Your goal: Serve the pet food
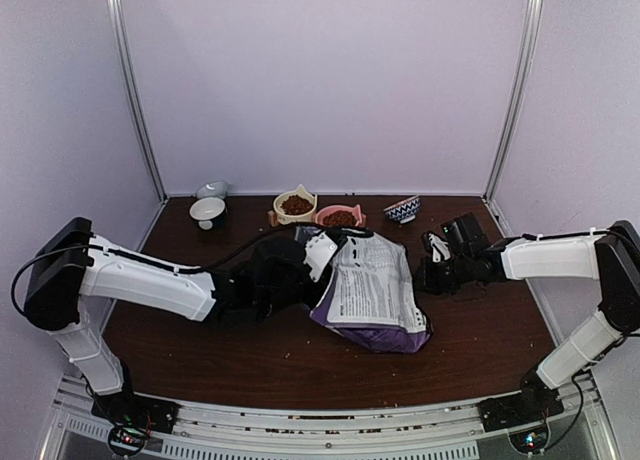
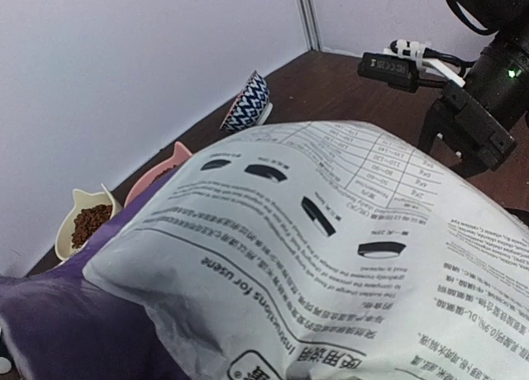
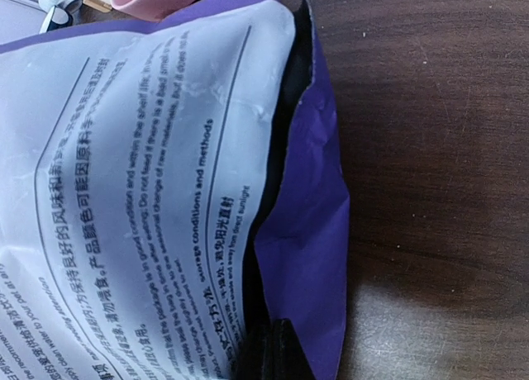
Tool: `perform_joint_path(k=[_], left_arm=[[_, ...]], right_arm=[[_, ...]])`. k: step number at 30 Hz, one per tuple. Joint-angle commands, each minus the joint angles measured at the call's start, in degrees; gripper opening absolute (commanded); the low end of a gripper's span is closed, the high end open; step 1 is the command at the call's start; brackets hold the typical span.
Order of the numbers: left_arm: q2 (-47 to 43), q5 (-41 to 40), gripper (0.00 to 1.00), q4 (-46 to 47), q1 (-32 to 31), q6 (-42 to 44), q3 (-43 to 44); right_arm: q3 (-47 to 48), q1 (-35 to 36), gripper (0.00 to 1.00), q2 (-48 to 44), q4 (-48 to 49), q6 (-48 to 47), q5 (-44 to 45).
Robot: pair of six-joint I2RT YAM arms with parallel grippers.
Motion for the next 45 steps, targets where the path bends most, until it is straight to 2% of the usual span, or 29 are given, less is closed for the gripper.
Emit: perform_joint_path(k=[1,6,13,29,35,45], left_arm=[[1.0,5.6,0.0,-2.0,2.4,-2.5,5.3],[2.5,18.2,0.0,-17.9,3.4,-3.5,9.3],[8.9,34.1,0.0,-30.5,3.5,-0.5,15.9],[14.6,60.3,0.0,-40.3,3.3,4.3,23.4],[14.6,68.6,0.0,-42.5,3.3,3.2,25.3],[11.7,75.9,0.0,-48.5,3.2,3.5,25.0]], right_arm=[[1.5,0.8,0.0,0.6,-0.2,-0.1,-3.9],[2.1,0.8,0.0,0.0,-0.9,0.8,-2.5],[1.9,1.0,0.0,-0.4,-0.1,2.4,-1.7],[0.4,1.3,0.0,-0.7,2.1,4.5,-0.6],[0.3,1.3,0.0,-0.8,1.5,4.9,1.0],[-0.8,1.3,0.0,-3.4,-0.5,5.1,4.7]])
